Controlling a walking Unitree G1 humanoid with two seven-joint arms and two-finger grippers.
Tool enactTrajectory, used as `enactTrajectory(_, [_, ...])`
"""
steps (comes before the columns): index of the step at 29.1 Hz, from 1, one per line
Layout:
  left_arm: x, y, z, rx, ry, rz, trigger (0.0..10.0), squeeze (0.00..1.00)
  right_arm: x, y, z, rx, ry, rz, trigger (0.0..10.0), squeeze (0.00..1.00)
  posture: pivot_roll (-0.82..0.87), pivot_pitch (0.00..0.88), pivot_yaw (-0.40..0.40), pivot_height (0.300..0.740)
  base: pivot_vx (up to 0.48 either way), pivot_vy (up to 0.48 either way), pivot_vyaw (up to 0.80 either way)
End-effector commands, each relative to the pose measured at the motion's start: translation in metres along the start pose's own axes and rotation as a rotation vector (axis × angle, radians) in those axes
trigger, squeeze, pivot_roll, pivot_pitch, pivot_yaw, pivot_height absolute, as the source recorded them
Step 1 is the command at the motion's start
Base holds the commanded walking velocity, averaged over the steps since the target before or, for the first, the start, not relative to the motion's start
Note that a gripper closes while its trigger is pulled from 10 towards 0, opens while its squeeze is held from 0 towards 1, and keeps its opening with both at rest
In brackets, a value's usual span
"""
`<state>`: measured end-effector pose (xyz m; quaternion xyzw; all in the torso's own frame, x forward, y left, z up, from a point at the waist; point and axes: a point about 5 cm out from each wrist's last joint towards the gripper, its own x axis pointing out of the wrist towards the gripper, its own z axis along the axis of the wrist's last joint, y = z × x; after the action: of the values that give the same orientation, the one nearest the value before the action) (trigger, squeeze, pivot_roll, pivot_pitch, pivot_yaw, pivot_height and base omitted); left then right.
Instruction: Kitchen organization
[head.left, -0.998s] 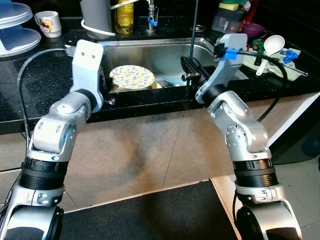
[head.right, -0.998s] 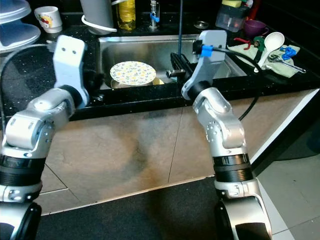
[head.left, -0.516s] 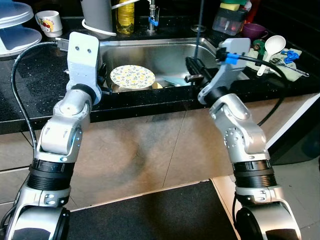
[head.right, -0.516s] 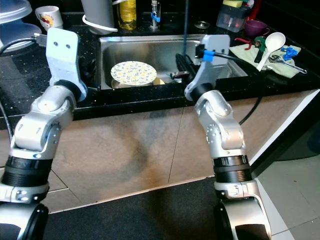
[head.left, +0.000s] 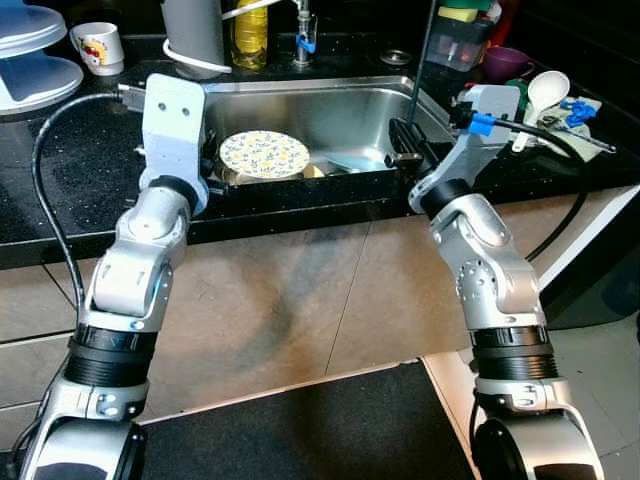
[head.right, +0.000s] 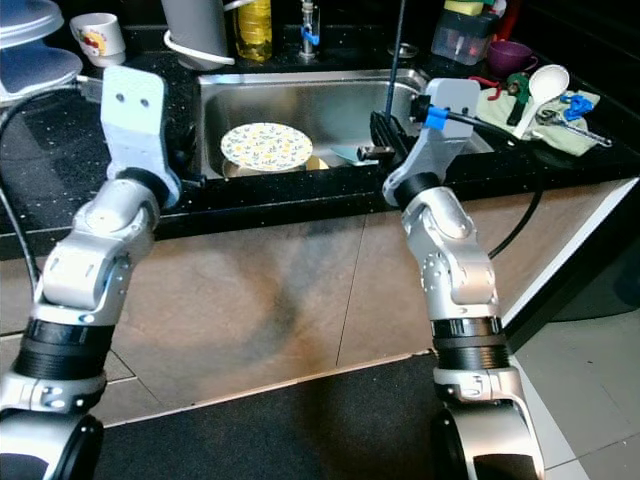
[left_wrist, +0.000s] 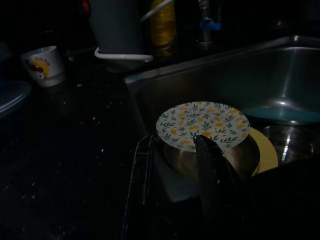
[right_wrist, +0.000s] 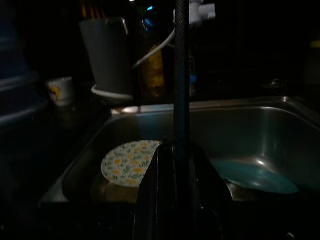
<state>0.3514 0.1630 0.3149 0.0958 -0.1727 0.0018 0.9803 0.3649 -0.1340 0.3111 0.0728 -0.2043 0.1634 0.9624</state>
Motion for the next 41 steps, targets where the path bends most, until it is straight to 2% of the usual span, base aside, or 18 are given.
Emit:
enactTrajectory(1, [-0.003,-0.001,-0.005,0.007,0.009,-0.001,10.0,0.00,-0.002,0.000,-0.006,-0.010,0.018,0.003,10.0,0.00,-0.06,0.178,-0.048,0.740,0.000,0.000,0.00])
enactTrajectory(7, [-0.003,0.001,-0.006,0.009,0.010,0.005,10.0,0.00,-0.003,0.001,-0.007,-0.009,0.021,0.008,10.0,0.00,-0.06,0.178,-0.048,0.740,0.000,0.000,0.00])
enactTrajectory(23, [-0.004,0.001,-0.007,0.007,0.005,-0.001,10.0,0.00,-0.004,0.003,-0.007,-0.018,0.014,0.011,10.0,0.00,-0.07,0.175,-0.045,0.740,0.276,0.000,0.00])
enactTrajectory(26, [-0.005,0.000,-0.005,-0.007,-0.028,-0.011,10.0,0.00,-0.006,0.003,-0.004,-0.025,-0.018,0.010,10.0,0.00,-0.07,0.172,-0.046,0.740,0.289,0.000,0.00])
enactTrajectory(31, [-0.009,-0.003,0.007,-0.010,-0.137,-0.044,10.0,0.00,-0.007,0.006,0.006,-0.020,-0.110,0.029,10.0,0.00,-0.07,0.168,-0.046,0.740,0.283,0.000,0.00])
enactTrajectory(37, [-0.013,0.000,0.013,-0.019,-0.194,-0.043,10.0,0.00,-0.008,0.009,0.011,-0.010,-0.156,0.038,10.0,0.00,-0.07,0.162,-0.044,0.740,0.279,0.000,0.00])
enactTrajectory(41, [-0.014,0.001,0.014,-0.015,-0.198,-0.043,10.0,0.00,-0.008,0.009,0.012,-0.010,-0.164,0.040,10.0,0.00,-0.07,0.162,-0.044,0.740,0.277,0.000,0.00])
